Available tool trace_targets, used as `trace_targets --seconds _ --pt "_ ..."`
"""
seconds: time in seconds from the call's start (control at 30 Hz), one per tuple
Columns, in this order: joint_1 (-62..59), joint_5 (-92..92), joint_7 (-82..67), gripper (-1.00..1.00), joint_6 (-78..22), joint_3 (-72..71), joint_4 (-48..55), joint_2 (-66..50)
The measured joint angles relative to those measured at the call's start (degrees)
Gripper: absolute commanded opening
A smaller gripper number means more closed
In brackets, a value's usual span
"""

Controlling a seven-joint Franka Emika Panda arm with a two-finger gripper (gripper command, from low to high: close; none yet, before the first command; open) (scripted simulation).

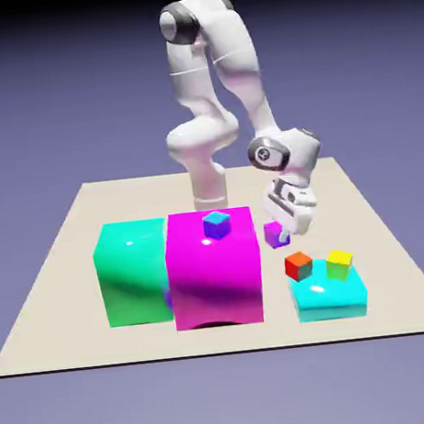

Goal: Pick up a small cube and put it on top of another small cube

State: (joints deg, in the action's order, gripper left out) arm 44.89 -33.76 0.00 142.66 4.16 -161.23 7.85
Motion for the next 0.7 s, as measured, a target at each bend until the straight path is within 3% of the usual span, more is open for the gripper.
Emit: trace_targets --seconds 0.47,0.6,0.63,0.7 --pt "10.1 4.2 -29.2 -1.0 -8.7 7.5 25.8 -8.4" --pt "8.4 0.8 -26.3 -1.0 1.1 9.3 24.6 -16.7" --pt "8.4 0.8 -26.3 1.0 1.1 9.3 24.6 -16.7" --pt "8.4 0.8 -26.3 1.0 1.2 9.3 24.6 -16.7"
